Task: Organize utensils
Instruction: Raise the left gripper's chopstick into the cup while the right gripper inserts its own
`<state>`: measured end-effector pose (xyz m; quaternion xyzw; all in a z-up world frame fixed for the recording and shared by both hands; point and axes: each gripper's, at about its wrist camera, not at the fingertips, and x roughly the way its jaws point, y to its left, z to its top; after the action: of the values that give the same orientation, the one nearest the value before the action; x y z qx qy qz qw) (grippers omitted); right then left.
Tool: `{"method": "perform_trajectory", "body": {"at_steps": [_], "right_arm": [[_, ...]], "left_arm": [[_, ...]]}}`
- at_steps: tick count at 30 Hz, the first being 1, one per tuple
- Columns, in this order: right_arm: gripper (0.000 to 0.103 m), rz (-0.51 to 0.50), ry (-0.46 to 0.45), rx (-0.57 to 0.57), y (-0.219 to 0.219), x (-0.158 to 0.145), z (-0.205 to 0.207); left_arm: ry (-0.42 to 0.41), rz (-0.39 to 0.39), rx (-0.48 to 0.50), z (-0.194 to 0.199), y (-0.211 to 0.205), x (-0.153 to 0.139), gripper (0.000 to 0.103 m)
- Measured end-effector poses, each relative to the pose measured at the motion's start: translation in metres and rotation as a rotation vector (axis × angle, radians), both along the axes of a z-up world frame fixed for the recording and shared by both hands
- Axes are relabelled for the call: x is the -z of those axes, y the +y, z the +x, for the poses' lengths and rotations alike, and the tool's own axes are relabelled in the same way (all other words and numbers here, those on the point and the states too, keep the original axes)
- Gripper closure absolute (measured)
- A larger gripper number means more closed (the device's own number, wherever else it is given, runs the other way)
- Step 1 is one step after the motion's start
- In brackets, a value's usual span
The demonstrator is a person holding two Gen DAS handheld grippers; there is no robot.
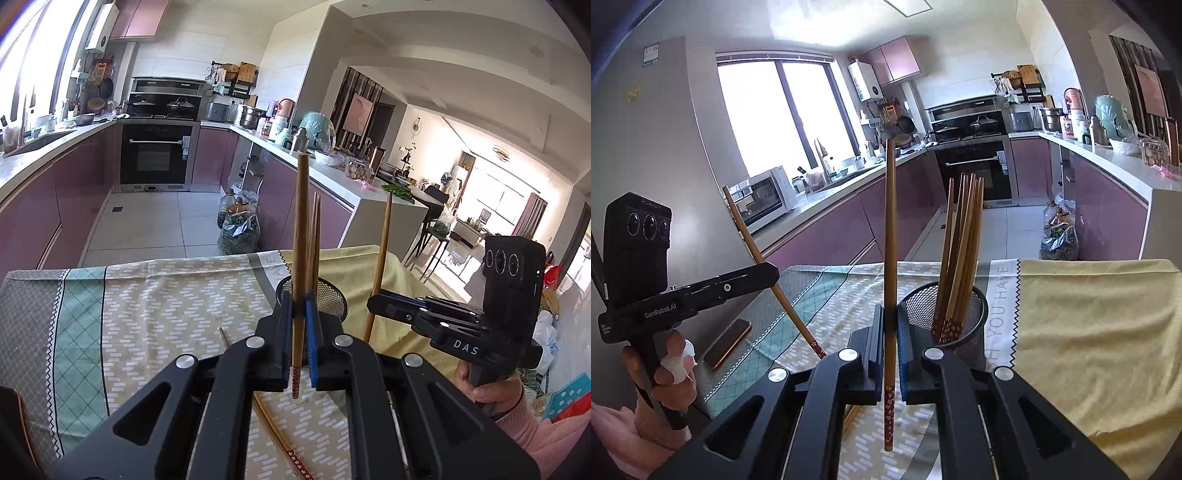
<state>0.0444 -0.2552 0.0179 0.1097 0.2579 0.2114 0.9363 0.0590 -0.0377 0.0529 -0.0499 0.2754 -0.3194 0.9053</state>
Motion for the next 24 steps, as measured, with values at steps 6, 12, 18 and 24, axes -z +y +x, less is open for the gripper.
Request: {"method": "perform_trajectory", "body": {"at_steps": [6, 12, 18, 24], "right_arm": [[0.097, -0.005, -0.052, 0.016, -0.007, -0.02, 0.007], [0.097, -0.011, -0.101, 0.024, -0.009, -0.035, 0.015], [0.097, -0.012, -0.128, 0.038, -0.01, -0.046, 0.024], [0.097, -0.02, -0.139, 0.055, -0.01, -0.052, 0.033]], "left_arm": [[-0.046, -0.008, 0.004, 0.004, -0.009, -0.019, 0.096], [-0.092, -0.019, 0.008, 0.01, -0.018, -0.042, 0.096], [-0.124, -0.017, 0.007, 0.016, -0.027, -0.056, 0.096], [-0.13, -0.005, 0.008, 0.024, -0.037, -0.056, 0.096]]}}
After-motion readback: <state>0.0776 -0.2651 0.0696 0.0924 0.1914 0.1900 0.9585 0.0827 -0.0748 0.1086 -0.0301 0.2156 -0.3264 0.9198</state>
